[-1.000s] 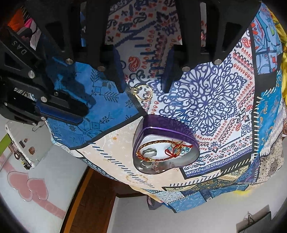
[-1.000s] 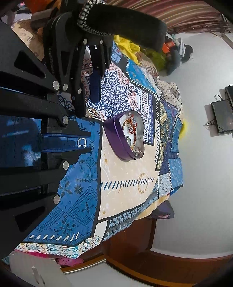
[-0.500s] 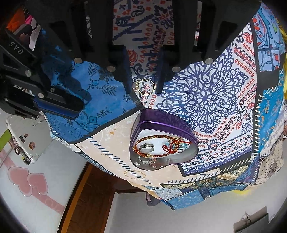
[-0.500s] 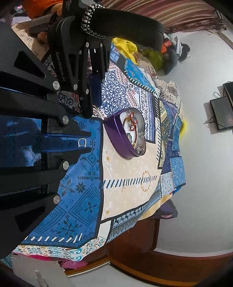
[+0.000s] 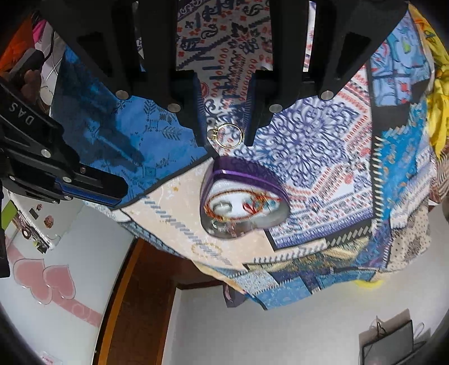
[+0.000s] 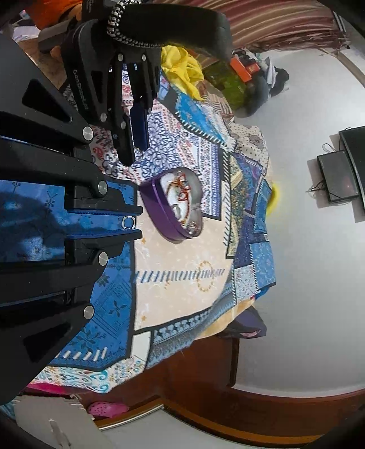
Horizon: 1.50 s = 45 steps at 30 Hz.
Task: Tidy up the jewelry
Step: 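Carry both rings into the purple tin and open both grippers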
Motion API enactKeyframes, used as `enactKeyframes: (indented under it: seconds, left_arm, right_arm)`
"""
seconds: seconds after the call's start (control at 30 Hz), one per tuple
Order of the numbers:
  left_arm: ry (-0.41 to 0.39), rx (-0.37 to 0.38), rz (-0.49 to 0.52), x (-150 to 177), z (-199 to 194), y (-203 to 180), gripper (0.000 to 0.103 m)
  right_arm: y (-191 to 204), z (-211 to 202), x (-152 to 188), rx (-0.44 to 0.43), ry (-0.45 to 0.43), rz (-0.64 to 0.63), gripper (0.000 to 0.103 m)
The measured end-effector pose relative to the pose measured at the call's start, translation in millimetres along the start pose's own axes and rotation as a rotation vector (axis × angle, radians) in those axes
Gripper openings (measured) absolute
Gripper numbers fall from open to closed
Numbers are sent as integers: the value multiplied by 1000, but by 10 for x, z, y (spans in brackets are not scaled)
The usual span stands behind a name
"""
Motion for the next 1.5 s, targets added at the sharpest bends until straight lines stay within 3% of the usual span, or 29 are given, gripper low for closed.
enactKeyframes:
  seconds: [0.4, 0.67, 1.1, 1.5]
  left_arm:
    - [-119, -12, -13, -504, -215, 135, 25]
    - [-154, -8, -36, -714, -160, 253, 25]
    - [-106, 22, -75, -624, 151, 364, 25]
    - [-72, 43, -71, -495, 354, 350, 25]
  right_arm:
    - [52, 24, -280, -6, -62, -4, 8]
    - [71, 170, -399, -17, -77, 1, 8]
    - [81, 464, -527, -37, -70, 19, 8]
    - [120, 765, -330, -77, 35, 52, 8]
Point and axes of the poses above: each gripper's, at about its wrist camera, not at the fingertips, and z roughly the way its jaws point, y to its left, x to its underside, the point moved 9 cm from there along z, roughly the way its jaws point, and after that the axes turned 14 degrees about -y, right-handed, at the moved point
